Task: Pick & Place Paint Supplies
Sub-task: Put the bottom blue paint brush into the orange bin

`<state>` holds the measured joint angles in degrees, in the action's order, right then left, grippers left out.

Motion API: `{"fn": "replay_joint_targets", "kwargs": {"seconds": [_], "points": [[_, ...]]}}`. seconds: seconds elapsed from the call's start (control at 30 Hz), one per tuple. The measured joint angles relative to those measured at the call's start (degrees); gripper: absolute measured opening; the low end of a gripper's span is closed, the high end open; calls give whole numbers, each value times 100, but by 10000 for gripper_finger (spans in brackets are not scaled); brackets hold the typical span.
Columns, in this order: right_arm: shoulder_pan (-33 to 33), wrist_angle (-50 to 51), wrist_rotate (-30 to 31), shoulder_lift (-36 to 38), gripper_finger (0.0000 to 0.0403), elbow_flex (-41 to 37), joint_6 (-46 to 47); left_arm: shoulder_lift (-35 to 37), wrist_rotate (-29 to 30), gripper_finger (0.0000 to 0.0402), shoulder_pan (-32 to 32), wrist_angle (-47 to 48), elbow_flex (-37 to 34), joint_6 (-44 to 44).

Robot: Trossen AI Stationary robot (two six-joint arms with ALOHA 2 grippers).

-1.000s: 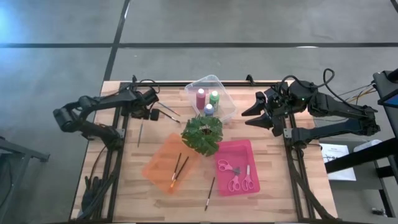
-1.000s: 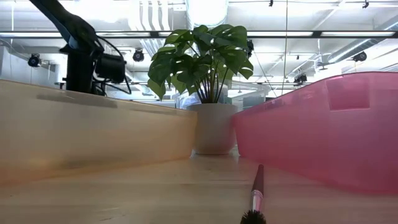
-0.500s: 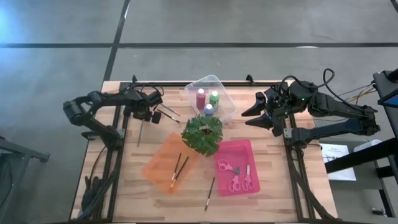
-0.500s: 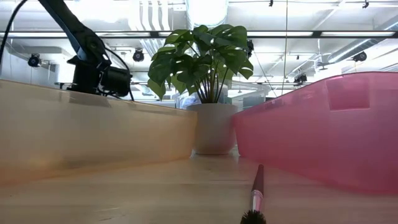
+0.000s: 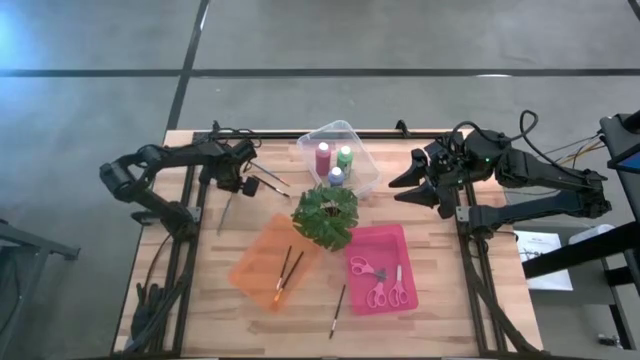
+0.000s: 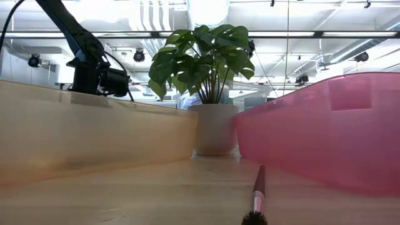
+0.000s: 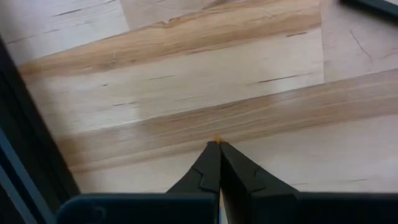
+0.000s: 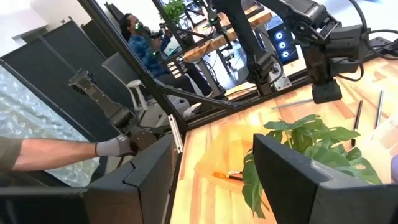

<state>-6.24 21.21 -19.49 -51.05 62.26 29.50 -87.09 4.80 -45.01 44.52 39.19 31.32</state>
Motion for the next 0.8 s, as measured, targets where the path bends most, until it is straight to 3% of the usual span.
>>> {"fn": "replay_joint_targets", "kwargs": {"seconds": [0.17,0.37,0.63,0.8], "points": [[1,-1,-5,0,212,0,13,166,-268,3,-9,-34,24,-2],[90,-4,-31,4,212,0,7,1039,-1386,2,24,-736,78,217],[199,-6,-26,4,212,-2,-96,2360,-1799,1,262,-1257,93,474],[199,-6,-20,4,212,-2,-205,2920,-1840,0,787,-1633,91,827]]}}
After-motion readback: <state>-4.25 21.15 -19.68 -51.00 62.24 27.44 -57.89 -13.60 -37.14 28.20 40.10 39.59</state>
